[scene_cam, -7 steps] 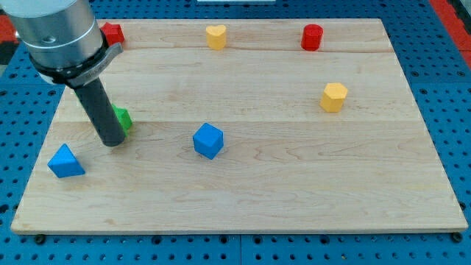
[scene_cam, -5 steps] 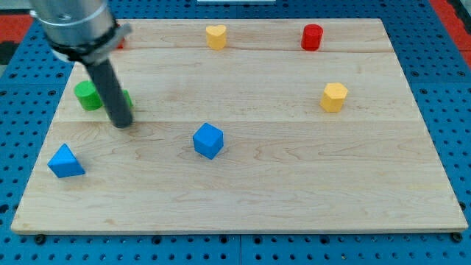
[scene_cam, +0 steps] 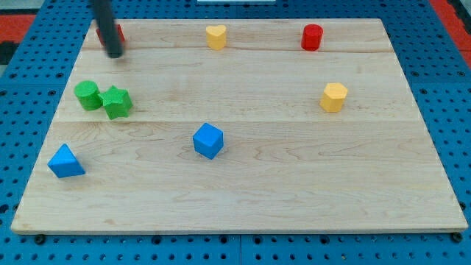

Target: Move the green circle towards the blue triangle

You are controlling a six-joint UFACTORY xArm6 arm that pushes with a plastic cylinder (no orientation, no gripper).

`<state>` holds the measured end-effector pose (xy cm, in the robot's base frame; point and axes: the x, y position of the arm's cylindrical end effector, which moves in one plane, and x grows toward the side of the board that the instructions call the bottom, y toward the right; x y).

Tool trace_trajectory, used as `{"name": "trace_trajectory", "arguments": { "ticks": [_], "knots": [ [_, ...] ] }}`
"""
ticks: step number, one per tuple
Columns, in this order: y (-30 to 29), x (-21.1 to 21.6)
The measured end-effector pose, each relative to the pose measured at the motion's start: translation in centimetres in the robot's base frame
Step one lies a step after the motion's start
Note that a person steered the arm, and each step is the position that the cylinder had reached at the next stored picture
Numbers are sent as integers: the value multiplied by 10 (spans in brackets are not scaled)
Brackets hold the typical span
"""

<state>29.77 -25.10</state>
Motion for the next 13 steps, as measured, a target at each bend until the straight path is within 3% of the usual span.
{"name": "trace_trajectory", "arguments": {
  "ticks": [1,3,4,5,7,11,13],
  "knots": [
    [-23,21],
    [20,136],
    [24,170],
    [25,136],
    [-26,65],
    [55,79],
    [66,124]
  ]
}}
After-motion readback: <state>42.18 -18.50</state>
